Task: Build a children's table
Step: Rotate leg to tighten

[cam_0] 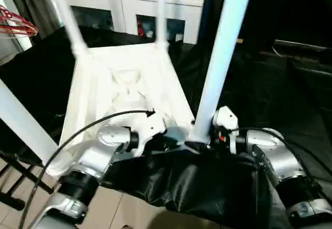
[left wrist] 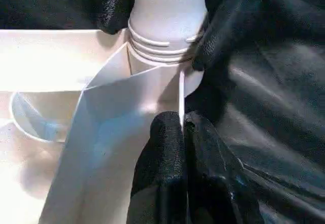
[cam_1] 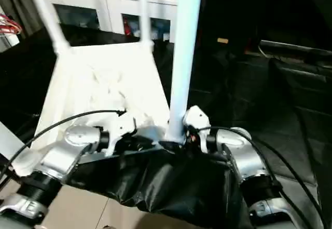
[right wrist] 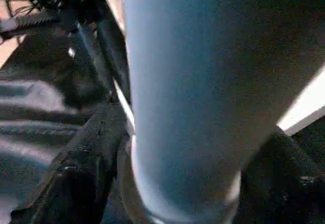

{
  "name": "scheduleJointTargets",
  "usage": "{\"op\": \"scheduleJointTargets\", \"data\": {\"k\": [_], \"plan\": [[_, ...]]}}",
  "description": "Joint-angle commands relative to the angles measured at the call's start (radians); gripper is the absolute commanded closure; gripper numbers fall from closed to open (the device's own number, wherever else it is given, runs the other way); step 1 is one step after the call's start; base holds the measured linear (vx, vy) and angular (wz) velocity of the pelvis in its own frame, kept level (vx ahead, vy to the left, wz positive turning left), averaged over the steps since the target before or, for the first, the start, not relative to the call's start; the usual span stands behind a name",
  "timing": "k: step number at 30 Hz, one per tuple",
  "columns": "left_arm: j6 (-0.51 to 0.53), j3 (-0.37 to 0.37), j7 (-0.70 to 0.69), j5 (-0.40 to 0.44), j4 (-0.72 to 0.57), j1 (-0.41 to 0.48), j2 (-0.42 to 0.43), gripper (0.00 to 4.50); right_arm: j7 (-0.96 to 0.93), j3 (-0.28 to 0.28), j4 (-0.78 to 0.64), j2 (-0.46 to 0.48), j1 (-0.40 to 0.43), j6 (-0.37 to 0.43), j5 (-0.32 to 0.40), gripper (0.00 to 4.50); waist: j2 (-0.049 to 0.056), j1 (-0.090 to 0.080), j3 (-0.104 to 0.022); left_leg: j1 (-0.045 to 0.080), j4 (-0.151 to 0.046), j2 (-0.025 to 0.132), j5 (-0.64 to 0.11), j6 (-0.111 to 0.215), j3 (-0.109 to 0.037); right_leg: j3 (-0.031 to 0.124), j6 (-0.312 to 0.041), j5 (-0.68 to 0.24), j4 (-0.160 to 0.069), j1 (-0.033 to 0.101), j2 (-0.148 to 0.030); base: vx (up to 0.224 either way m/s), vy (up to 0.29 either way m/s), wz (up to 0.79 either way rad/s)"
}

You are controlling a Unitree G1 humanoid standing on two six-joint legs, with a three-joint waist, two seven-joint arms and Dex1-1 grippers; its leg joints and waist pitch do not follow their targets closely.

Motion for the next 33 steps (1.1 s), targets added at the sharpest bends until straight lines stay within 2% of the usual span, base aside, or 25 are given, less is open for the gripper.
{"op": "scheduleJointTargets", "data": {"k": [1,7,13,18,20,22,23,24,25,28,30,33], "plan": [[-0.025,-0.011,-0.027,-0.026,-0.024,-0.02,-0.002,4.5,0.022,0.018,-0.03,-0.01,-0.001,0.006,0.0,1.34,-0.009,-0.002,-0.066,0.015,-0.062,0.063,-0.153,0.08,-0.031,0.067,-0.195,-0.193,-0.079,0.044,-0.101,0.0,0.0,0.0],[-0.029,-0.006,-0.037,-0.031,-0.016,-0.029,0.005,4.5,0.034,0.031,-0.04,-0.01,0.009,0.003,0.0,1.75,-0.009,0.002,-0.066,0.015,-0.061,0.063,-0.151,0.077,-0.031,0.068,-0.191,-0.198,-0.08,0.044,-0.102,0.0,0.0,0.0],[-0.029,0.004,0.028,-0.027,-0.014,-0.027,-0.031,4.5,-0.011,0.003,-0.056,0.035,0.033,0.033,0.041,1.83,-0.01,0.003,-0.066,0.015,-0.062,0.063,-0.15,0.076,-0.031,0.068,-0.188,-0.202,-0.08,0.044,-0.102,0.0,0.0,0.0],[0.02,0.001,0.205,0.032,0.012,-0.043,-0.12,4.5,-0.265,-0.035,0.004,0.151,0.037,0.016,-0.001,1.85,-0.011,-0.003,-0.064,0.018,-0.065,0.061,-0.174,0.047,-0.034,0.067,-0.171,-0.269,-0.09,0.042,-0.105,0.0,0.0,0.0],[0.044,0.003,0.257,0.042,0.021,-0.051,-0.153,4.5,-0.383,-0.049,0.037,0.197,0.026,0.012,-0.028,1.85,-0.009,-0.017,-0.061,0.016,-0.066,0.059,-0.188,0.036,-0.034,0.067,-0.164,-0.294,-0.094,0.039,-0.104,0.0,0.0,0.0],[0.063,0.004,0.32,0.063,0.033,-0.062,-0.181,4.5,-0.476,-0.064,0.06,0.241,0.017,0.016,-0.038,1.85,-0.009,-0.023,-0.061,0.017,-0.067,0.058,-0.193,0.032,-0.036,0.066,-0.162,-0.301,-0.095,0.041,-0.104,0.0,0.0,0.0],[0.086,0.008,0.392,0.084,0.047,-0.077,-0.215,4.5,-0.593,-0.082,0.084,0.292,0.004,0.027,-0.055,1.85,-0.006,-0.031,-0.063,0.017,-0.067,0.058,-0.192,0.028,-0.036,0.067,-0.167,-0.289,-0.093,0.039,-0.102,0.0,0.0,0.0],[0.086,0.007,0.394,0.085,0.048,-0.077,-0.216,4.5,-0.596,-0.083,0.084,0.294,0.004,0.028,-0.055,1.85,-0.006,-0.034,-0.062,0.016,-0.067,0.057,-0.191,0.028,-0.037,0.067,-0.169,-0.286,-0.094,0.039,-0.103,0.0,0.0,0.0],[0.098,0.001,0.448,0.103,0.059,-0.089,-0.248,4.5,-0.701,-0.103,0.109,0.35,-0.015,0.046,-0.066,1.85,-0.006,-0.037,-0.065,0.015,-0.066,0.057,-0.181,0.031,-0.036,0.068,-0.173,-0.26,-0.091,0.041,-0.103,0.0,0.0,0.0],[0.102,0.005,0.476,0.105,0.061,-0.089,-0.274,4.5,-0.714,-0.113,0.115,0.382,-0.028,0.042,-0.054,1.85,0.0,-0.041,-0.069,0.012,-0.063,0.056,-0.159,0.046,-0.036,0.068,-0.187,-0.196,-0.085,0.046,-0.102,0.0,0.0,0.0],[0.098,0.003,0.471,0.102,0.059,-0.087,-0.279,4.5,-0.697,-0.118,0.111,0.39,-0.032,0.047,-0.037,1.3,-0.002,-0.04,-0.068,0.01,-0.063,0.056,-0.152,0.057,-0.034,0.068,-0.192,-0.17,-0.084,0.046,-0.102,0.0,0.0,0.0],[0.086,0.012,0.44,0.08,0.04,-0.072,-0.271,4.5,-0.635,-0.121,0.076,0.378,-0.029,0.048,-0.011,1.13,-0.001,-0.04,-0.066,0.01,-0.063,0.056,-0.162,0.072,-0.034,0.068,-0.198,-0.164,-0.086,0.049,-0.103,0.0,0.0,0.0]]}}
